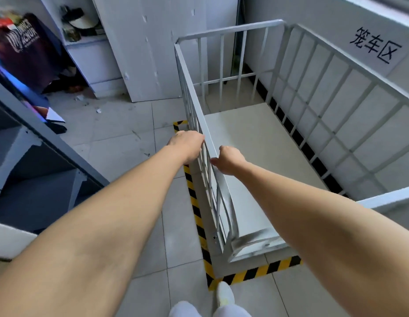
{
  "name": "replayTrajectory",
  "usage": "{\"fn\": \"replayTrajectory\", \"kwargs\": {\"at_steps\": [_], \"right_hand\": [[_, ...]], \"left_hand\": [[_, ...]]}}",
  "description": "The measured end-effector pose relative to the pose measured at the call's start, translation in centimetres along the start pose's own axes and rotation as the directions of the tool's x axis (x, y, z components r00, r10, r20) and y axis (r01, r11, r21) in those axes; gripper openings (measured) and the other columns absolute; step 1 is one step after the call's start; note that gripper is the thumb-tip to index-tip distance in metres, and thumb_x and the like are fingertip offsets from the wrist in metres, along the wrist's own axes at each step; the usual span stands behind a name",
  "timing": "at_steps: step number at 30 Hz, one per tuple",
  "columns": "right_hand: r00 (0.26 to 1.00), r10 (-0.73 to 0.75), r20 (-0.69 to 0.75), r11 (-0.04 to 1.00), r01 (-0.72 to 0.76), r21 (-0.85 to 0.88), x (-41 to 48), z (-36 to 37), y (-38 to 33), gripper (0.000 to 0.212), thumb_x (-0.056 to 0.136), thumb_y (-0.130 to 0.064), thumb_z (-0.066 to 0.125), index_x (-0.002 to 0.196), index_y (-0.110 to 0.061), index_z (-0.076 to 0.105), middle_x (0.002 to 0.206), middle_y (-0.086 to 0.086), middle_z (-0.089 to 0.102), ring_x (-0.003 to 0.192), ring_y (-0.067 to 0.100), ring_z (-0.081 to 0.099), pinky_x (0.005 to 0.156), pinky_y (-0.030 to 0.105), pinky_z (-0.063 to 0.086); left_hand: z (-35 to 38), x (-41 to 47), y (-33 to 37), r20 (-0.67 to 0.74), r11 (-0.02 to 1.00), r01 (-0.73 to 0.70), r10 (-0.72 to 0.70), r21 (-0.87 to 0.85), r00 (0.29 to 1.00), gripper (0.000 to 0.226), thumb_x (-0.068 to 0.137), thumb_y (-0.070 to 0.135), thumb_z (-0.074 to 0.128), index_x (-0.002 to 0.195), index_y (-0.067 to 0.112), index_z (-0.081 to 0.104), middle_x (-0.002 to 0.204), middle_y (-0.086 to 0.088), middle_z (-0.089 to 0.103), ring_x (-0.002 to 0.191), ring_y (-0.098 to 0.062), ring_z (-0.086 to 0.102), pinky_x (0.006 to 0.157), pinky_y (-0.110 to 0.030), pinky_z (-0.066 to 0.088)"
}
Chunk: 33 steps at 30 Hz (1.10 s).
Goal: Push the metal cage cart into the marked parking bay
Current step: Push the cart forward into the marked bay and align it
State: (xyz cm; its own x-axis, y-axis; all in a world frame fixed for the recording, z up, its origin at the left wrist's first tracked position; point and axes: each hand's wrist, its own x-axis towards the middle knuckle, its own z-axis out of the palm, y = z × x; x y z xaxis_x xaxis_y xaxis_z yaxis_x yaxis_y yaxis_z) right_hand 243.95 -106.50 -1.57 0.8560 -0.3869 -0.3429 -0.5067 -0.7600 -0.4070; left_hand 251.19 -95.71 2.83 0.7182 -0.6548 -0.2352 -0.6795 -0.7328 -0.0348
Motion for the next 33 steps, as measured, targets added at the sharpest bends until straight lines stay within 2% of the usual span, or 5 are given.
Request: {"fn": "replayTrajectory", "kwargs": {"at_steps": [11, 18, 23, 28, 33], "right_hand": [[0.953, 0.304, -0.003, 0.944, -0.301, 0.138, 10.1, 0.2, -4.2, 0.029, 0.096, -0.036, 0.051, 0.091, -0.008, 0.046, 0.098, 0.015, 0.059, 0.108, 0.033, 0.060, 0.071, 0.029, 0.039], [0.862, 0.507, -0.017, 0.845, -0.493, 0.208, 14.3, 2.0, -6.5, 0.033, 0.096, -0.030, 0.055, 0.111, -0.002, 0.064, 0.109, 0.018, 0.067, 0.106, 0.032, 0.062, 0.079, 0.031, 0.048], [0.803, 0.594, -0.043, 0.791, -0.574, 0.212, 15.8, 1.3, -6.6, 0.032, 0.091, -0.039, 0.060, 0.091, -0.008, 0.058, 0.086, 0.010, 0.052, 0.081, 0.028, 0.050, 0.068, 0.028, 0.037], [0.759, 0.647, -0.069, 0.752, -0.621, 0.220, 17.1, 1.9, -7.2, 0.039, 0.093, -0.045, 0.055, 0.094, -0.007, 0.055, 0.091, 0.011, 0.054, 0.088, 0.032, 0.054, 0.070, 0.029, 0.039], [0.683, 0.722, -0.115, 0.672, -0.651, 0.354, 17.7, 4.8, -7.7, 0.035, 0.100, -0.042, 0.040, 0.103, -0.011, 0.055, 0.115, 0.014, 0.064, 0.108, 0.033, 0.056, 0.086, 0.036, 0.038]], "left_hand": [[0.6, 14.4, -5.6, 0.039, 0.868, -0.434, 0.438, 0.239, 0.898, 0.034, 0.096, 0.013, 0.047, 0.129, 0.012, 0.054, 0.129, -0.009, 0.055, 0.119, -0.032, 0.053, 0.097, -0.036, 0.039], [1.9, 22.0, -9.3, 0.149, 0.711, -0.662, 0.647, 0.237, 0.748, 0.035, 0.094, 0.023, 0.052, 0.127, 0.012, 0.054, 0.129, -0.010, 0.050, 0.125, -0.028, 0.046, 0.097, -0.037, 0.039], [2.2, 25.3, -10.0, 0.187, 0.675, -0.717, 0.692, 0.177, 0.697, 0.039, 0.096, 0.039, 0.050, 0.127, 0.017, 0.056, 0.130, -0.008, 0.054, 0.125, -0.027, 0.048, 0.106, -0.039, 0.031], [3.1, 28.7, -11.4, 0.190, 0.696, -0.676, 0.649, 0.241, 0.736, 0.069, 0.085, 0.072, 0.039, 0.125, 0.018, 0.054, 0.127, -0.008, 0.055, 0.128, -0.027, 0.045, 0.115, -0.051, 0.017], [3.6, 28.8, -11.3, 0.124, 0.690, -0.697, 0.688, 0.196, 0.715, 0.072, 0.083, 0.072, 0.044, 0.125, 0.014, 0.052, 0.133, -0.007, 0.051, 0.130, -0.029, 0.040, 0.111, -0.054, 0.022]]}}
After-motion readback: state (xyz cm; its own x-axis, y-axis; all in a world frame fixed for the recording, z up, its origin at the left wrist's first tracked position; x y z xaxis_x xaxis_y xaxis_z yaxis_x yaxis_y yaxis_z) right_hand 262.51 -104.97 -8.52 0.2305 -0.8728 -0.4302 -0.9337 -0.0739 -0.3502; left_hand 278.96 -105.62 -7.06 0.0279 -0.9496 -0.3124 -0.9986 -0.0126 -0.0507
